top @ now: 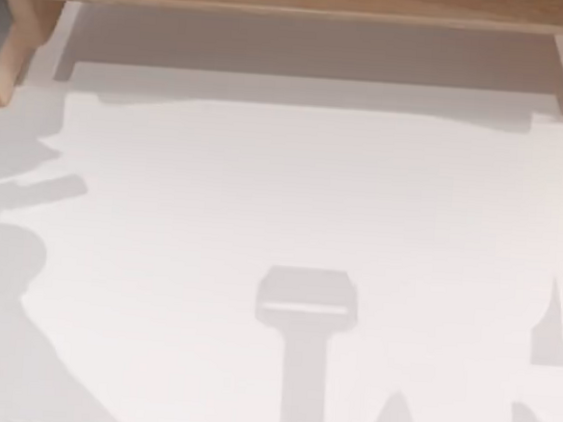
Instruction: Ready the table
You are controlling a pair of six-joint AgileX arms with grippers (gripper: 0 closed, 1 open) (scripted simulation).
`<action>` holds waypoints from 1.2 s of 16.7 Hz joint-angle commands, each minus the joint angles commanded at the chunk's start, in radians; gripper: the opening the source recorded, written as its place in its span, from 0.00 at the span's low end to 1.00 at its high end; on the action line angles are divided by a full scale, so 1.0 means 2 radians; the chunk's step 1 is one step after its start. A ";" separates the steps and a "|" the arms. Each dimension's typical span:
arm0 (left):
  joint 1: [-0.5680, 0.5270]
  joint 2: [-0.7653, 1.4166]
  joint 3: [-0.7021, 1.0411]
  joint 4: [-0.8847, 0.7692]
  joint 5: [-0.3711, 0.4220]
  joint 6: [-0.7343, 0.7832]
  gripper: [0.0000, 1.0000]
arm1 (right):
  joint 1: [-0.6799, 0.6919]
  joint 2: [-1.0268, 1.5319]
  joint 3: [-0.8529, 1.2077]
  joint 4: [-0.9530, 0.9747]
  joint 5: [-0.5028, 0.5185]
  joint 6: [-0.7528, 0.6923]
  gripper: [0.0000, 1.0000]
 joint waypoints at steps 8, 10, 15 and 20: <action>0.006 -0.013 -0.016 0.003 0.004 0.000 1.00 | 0.000 0.000 0.000 0.000 0.000 0.000 1.00; 0.010 -0.020 -0.026 0.006 0.008 0.001 1.00 | 0.000 0.000 0.000 0.000 0.000 0.000 1.00; 0.020 -0.038 -0.053 0.012 0.017 0.005 1.00 | 0.000 0.000 0.000 0.000 0.000 0.000 1.00; 0.030 -0.057 -0.080 0.019 0.026 0.008 1.00 | 0.000 0.000 0.000 0.000 0.000 0.000 1.00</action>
